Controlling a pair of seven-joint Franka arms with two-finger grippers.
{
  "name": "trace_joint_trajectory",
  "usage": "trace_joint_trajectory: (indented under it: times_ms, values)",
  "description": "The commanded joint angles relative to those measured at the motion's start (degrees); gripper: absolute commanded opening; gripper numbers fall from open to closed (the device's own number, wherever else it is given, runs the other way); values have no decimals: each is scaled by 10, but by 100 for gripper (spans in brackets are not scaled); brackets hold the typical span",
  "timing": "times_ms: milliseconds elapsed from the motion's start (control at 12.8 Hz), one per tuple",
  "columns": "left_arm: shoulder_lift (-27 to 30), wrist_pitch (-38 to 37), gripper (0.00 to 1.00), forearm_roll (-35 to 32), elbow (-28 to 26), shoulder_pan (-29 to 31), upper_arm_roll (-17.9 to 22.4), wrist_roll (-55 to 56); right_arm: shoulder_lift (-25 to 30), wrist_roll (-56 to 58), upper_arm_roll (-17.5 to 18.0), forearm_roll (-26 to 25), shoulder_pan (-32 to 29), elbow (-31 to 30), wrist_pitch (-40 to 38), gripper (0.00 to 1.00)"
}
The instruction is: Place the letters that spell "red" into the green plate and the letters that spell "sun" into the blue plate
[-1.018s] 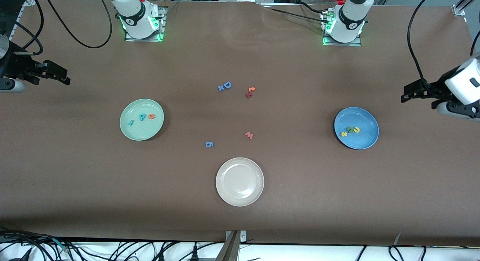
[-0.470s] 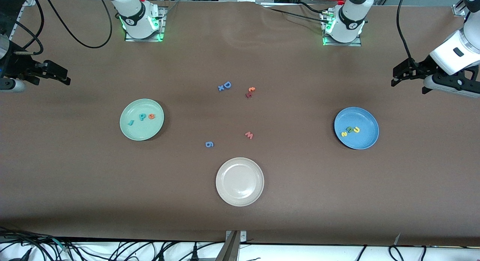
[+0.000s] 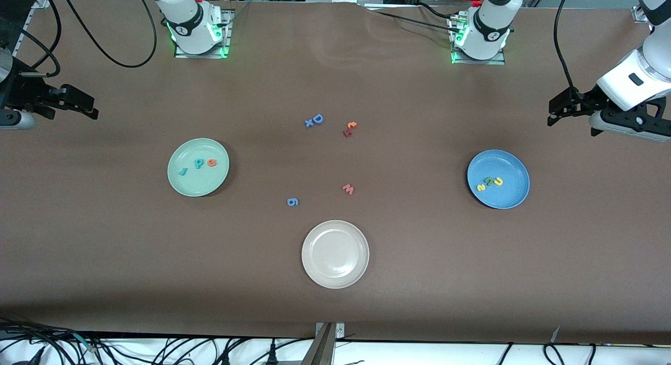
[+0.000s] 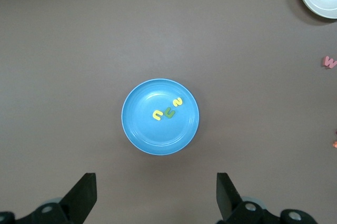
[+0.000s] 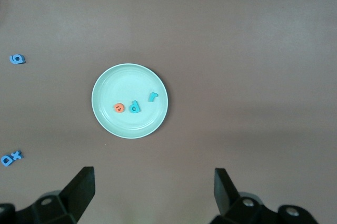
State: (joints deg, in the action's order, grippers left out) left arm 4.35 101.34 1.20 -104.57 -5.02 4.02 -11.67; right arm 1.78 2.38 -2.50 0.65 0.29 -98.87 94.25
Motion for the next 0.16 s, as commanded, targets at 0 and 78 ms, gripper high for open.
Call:
trace_joint_trajectory:
  times_ms: [0, 78]
  values:
    - [1, 11, 100, -16, 0, 9, -1, -3, -6, 1, 0, -7, 1, 13, -1, 100]
    - [1, 14, 100, -16, -1, 27, -16, -4, -6, 1, 0, -7, 1, 13, -1, 100]
